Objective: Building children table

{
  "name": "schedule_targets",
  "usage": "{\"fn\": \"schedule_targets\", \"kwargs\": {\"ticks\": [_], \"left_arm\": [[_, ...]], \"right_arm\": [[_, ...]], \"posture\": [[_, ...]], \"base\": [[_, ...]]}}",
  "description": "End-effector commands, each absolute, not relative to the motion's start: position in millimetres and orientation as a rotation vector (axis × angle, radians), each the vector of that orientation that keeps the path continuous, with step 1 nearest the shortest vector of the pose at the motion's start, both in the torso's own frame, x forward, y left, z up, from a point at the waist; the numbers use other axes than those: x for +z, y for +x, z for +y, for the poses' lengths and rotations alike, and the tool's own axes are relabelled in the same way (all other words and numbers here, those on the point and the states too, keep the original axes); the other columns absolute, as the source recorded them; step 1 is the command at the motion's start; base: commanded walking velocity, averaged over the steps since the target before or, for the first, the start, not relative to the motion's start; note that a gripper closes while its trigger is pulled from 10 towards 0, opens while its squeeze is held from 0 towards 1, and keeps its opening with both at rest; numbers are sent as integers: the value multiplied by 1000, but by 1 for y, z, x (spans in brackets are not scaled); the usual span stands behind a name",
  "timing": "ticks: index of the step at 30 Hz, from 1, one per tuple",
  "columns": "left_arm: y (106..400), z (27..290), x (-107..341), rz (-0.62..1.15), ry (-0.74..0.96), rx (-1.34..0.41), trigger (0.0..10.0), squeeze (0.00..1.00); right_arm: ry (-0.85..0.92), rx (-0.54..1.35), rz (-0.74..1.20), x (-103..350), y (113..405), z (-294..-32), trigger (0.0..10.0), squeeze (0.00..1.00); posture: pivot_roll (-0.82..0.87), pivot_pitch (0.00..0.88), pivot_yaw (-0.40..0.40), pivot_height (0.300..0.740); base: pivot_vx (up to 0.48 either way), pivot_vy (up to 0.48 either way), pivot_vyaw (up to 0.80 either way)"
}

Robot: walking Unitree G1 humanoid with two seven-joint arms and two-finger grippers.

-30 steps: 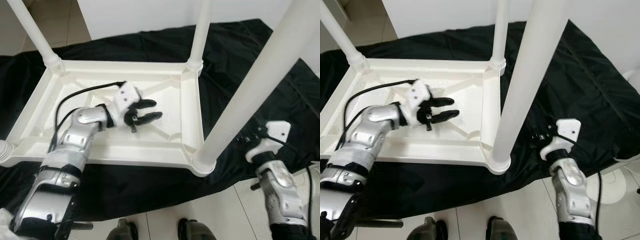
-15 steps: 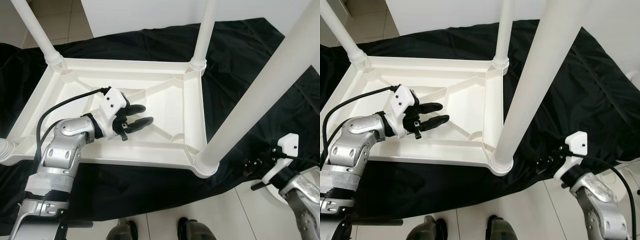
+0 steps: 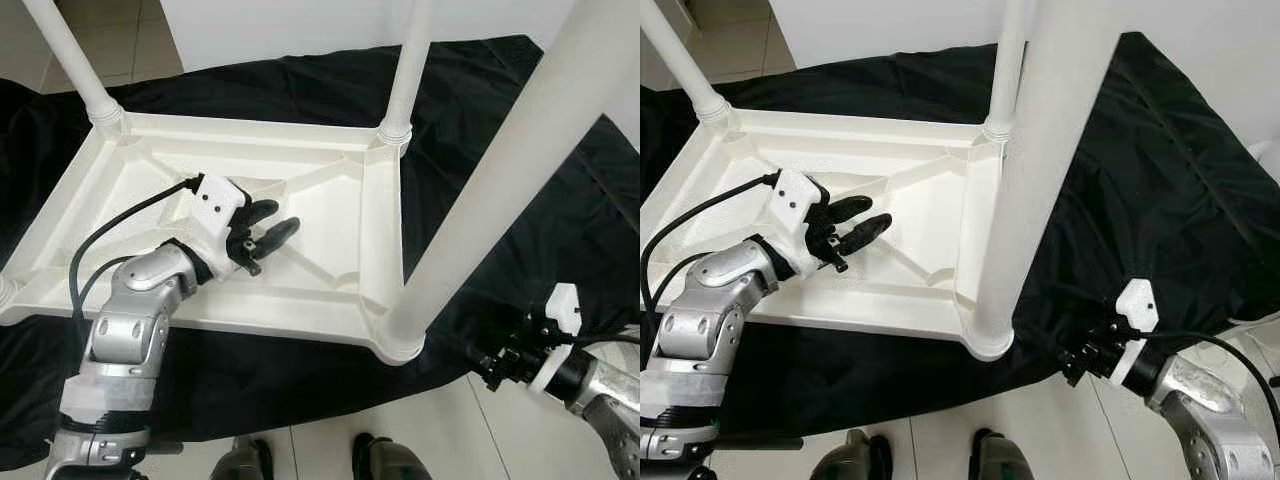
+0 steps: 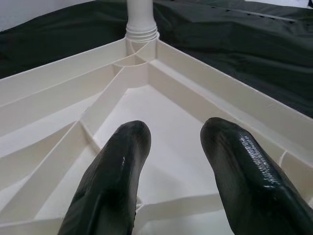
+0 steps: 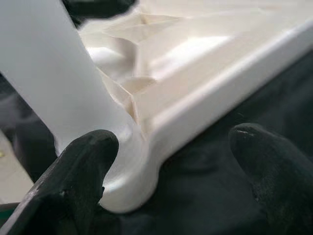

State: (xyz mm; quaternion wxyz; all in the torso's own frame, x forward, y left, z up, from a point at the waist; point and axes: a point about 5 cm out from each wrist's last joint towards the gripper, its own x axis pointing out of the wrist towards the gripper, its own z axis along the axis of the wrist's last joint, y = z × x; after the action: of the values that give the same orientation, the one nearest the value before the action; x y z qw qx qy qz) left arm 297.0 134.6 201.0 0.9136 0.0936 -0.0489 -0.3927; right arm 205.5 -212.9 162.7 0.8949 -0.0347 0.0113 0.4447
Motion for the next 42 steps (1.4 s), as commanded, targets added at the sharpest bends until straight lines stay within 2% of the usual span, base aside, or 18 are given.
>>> {"fn": "schedule_targets", "kwargs": {"ticks": [1,12,20,31,35,36,42], "left_arm": [[295,136,198,-84,205,-792,10000,0],[288,141,199,-66,269,-812,10000,0],[290,144,201,-62,285,-787,10000,0],[279,137,200,-66,261,-846,10000,0],[277,134,198,-68,257,-852,10000,0],[276,131,197,-73,247,-853,10000,0],[275,126,195,-76,236,-858,10000,0]], "right_arm": [[-61,968,23,164,203,-207,10000,0],[-60,1136,12,176,196,-196,10000,0],[-68,1234,6,178,198,-178,10000,0],[-41,1031,-119,176,232,-152,10000,0],[-45,977,-112,173,239,-156,10000,0],[-63,912,-107,171,247,-166,10000,0],[-70,852,-109,171,254,-175,10000,0]], "posture": [[-68,148,58,740],[-64,136,80,740],[-60,127,81,740],[-48,120,60,740],[-49,120,58,740],[-51,118,54,740],[-53,117,53,740]], "base": [[0,0,0],[0,0,0],[0,0,0],[0,0,0],[0,0,0],[0,0,0],[0,0,0]]}}
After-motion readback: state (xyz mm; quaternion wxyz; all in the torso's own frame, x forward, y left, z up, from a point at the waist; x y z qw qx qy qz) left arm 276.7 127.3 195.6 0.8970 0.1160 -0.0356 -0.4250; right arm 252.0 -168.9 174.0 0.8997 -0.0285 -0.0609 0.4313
